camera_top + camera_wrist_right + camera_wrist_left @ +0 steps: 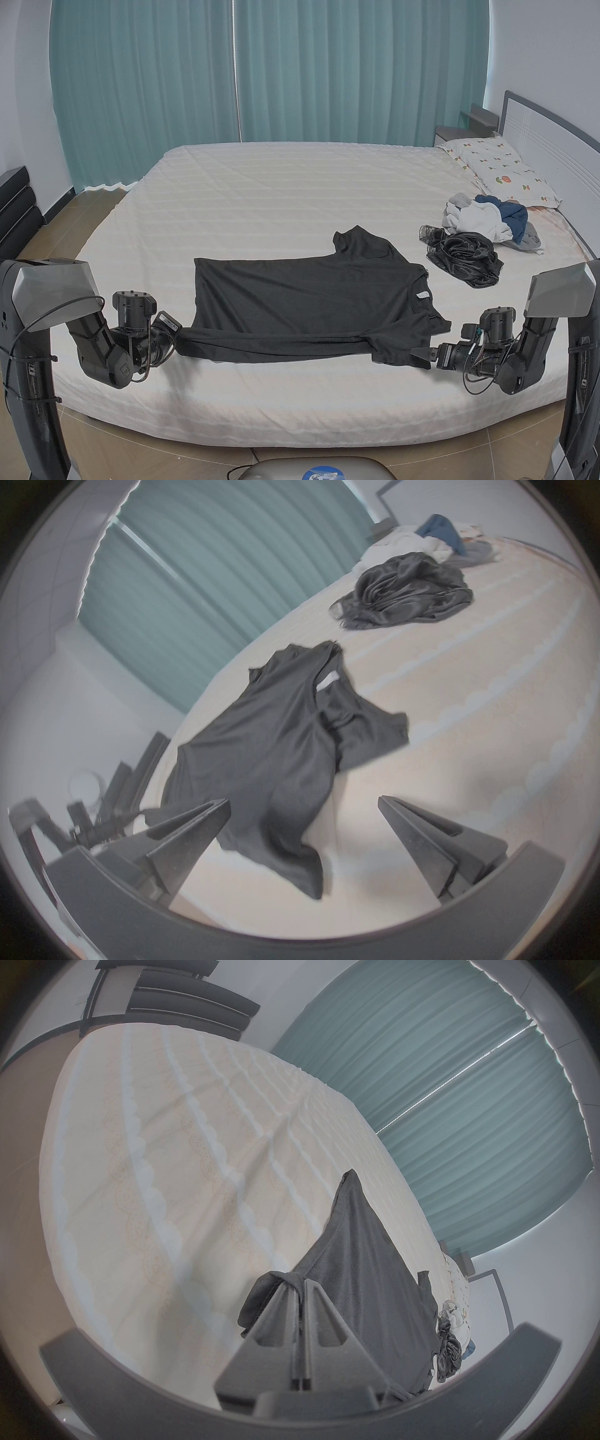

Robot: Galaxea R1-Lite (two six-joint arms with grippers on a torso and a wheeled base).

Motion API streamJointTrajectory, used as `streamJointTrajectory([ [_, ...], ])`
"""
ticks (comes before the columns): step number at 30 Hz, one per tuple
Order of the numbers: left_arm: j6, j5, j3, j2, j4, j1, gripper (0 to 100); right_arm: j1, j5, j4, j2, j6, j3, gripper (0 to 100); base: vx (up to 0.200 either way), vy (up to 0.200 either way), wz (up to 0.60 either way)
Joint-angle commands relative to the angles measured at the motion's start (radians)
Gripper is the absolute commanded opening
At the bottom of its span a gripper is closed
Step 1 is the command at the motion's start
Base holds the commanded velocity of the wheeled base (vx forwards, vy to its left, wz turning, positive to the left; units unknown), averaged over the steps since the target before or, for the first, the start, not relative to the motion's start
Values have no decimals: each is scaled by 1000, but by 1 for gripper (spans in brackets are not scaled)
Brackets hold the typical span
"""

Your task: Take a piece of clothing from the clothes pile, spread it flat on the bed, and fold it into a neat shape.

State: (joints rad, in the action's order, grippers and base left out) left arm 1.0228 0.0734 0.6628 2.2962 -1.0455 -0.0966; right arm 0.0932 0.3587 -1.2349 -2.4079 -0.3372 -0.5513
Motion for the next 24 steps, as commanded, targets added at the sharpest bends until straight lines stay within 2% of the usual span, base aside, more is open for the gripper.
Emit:
streamJointTrajectory([
  [1,0,0,0,0,1,0,0,31,0,-1,-34,4,-12,100,0,0,0],
  [5,0,0,0,0,1,0,0,46,-4,-1,-53,6,-24,100,0,0,0],
  [6,0,0,0,0,1,0,0,46,-6,-1,-54,6,-24,0,0,0,0],
  [16,0,-1,0,0,1,0,0,13,0,-23,16,10,68,0,0,0,0],
  [24,-10,-6,-61,-18,-2,-8,0,-41,45,-23,173,15,303,0,0,0,0],
])
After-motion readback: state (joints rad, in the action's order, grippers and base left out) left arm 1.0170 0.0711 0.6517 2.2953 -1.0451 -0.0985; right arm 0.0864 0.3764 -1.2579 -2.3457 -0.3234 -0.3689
